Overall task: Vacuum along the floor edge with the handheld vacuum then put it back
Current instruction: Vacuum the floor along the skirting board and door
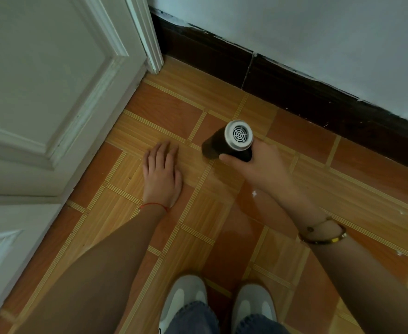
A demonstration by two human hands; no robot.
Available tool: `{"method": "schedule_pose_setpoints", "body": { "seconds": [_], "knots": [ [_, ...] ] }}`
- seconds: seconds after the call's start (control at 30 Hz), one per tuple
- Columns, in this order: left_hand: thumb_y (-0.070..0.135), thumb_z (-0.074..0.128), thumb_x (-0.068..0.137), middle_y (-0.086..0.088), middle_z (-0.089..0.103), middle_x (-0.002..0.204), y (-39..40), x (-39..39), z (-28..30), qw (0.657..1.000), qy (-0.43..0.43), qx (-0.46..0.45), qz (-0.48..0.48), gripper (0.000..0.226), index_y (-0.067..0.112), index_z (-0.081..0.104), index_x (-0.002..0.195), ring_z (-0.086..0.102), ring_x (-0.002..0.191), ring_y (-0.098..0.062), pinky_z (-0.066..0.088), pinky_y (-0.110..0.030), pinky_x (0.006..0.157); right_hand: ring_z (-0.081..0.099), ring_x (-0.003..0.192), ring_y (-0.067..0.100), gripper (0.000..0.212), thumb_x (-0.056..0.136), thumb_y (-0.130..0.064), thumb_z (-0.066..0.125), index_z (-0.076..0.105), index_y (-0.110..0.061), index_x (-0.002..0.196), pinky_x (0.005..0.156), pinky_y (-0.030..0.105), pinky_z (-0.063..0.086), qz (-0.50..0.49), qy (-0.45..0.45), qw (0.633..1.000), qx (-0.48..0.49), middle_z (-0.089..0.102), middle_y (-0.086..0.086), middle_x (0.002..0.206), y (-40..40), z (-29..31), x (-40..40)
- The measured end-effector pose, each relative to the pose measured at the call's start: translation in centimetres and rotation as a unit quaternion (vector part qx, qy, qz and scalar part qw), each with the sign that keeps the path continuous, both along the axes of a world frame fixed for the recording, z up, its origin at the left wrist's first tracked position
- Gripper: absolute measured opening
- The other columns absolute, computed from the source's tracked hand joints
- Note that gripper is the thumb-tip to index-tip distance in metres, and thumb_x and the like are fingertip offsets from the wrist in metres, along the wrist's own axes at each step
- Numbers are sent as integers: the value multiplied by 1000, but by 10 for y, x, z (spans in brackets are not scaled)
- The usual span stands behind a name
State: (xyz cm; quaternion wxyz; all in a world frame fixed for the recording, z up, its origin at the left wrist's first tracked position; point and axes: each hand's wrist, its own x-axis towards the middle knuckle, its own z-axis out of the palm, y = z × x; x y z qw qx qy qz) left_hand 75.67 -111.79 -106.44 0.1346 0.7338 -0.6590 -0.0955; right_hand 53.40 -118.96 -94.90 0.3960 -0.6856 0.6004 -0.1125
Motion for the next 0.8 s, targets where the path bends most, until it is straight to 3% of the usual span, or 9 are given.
{"method": "schedule_pose_setpoints", "body": {
  "seconds": [0.1, 0.27, 0.47, 0.57, 0.7, 0.8],
  "knots": [
    [27, 34, 100, -10, 38, 153, 0, 0, 0, 1000, 6, -3, 3, 49, 14, 39, 147, 27, 146, -29, 16, -54, 121, 58, 101, 4, 60, 83, -50, 69, 53, -21, 133, 67, 7, 37, -30, -5, 999, -9, 65, -9, 114, -3, -2, -3],
    [27, 35, 99, -10, 37, 153, 0, 0, 0, 1000, 3, 4, 2, 50, 15, 38, 148, 26, 146, -29, 16, -54, 121, 57, 66, 0, 50, 84, -49, 68, 56, -22, 124, 60, 15, 42, 14, -30, 998, 44, 60, -17, 84, -2, -4, -5],
    [22, 44, 98, -10, 38, 152, -1, 0, 0, 1000, -3, -6, 5, 49, 14, 40, 147, 28, 145, -29, 16, -54, 121, 63, 92, 6, 54, 82, -50, 69, 58, -18, 124, 68, 10, 45, -99, -37, 992, -62, 66, -10, 99, -17, -17, 2],
    [22, 43, 98, -10, 38, 153, -1, 0, 1, 1000, -2, -8, 3, 50, 14, 39, 147, 28, 145, -29, 16, -54, 121, 64, 100, 9, 60, 82, -51, 69, 55, -17, 129, 80, 23, 53, -92, -35, 991, -93, 69, -4, 113, -26, -20, 13],
    [25, 40, 98, -10, 38, 153, -2, 0, 1, 1000, -3, 0, 4, 51, 14, 39, 148, 28, 145, -29, 16, -54, 121, 64, 101, 10, 62, 80, -57, 68, 54, -21, 129, 80, 30, 55, -32, -43, 995, -86, 68, -6, 113, -35, -28, 33],
    [26, 39, 98, -10, 38, 153, -2, -1, 2, 1000, -5, 4, 2, 51, 14, 39, 148, 28, 145, -29, 16, -54, 121, 63, 103, 10, 62, 81, -54, 68, 54, -19, 130, 84, 27, 54, -55, -60, 992, -96, 68, -4, 117, -55, -30, 42]
  ]
}}
